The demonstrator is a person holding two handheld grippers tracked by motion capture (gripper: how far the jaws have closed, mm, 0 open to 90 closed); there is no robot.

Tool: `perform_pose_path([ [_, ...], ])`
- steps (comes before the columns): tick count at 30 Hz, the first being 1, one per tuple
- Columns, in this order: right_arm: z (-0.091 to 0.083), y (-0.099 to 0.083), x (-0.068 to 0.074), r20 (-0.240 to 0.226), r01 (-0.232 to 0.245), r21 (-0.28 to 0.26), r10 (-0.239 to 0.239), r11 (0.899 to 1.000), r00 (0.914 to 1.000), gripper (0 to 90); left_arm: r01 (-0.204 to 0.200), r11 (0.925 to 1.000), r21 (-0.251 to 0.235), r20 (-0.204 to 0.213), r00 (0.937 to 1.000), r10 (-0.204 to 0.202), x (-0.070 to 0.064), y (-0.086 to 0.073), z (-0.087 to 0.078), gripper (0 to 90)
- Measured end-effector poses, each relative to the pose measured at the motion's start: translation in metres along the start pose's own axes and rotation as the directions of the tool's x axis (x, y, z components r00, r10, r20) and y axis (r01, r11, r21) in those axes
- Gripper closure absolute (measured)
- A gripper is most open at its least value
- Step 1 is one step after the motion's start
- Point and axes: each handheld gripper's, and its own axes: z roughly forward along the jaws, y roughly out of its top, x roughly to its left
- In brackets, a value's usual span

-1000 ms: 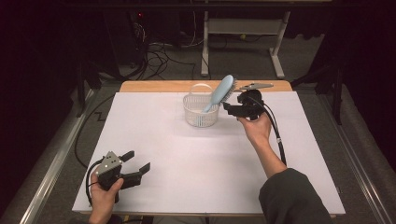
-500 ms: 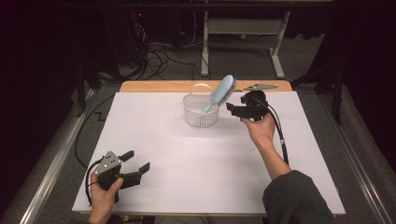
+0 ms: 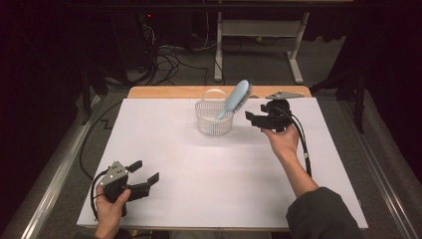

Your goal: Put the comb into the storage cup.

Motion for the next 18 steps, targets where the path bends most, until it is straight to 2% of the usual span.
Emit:
perform_pose_path([
  [18, -0.01, -0.0052, -0.0046, -0.002, 0.015, 0.003, -0.015, 1.0, 0.9999, 33.5, 0.004, 1.0, 0.003, -0.002, 1.0, -0.004, 0.0007, -0.0002, 0.0003, 21.0],
])
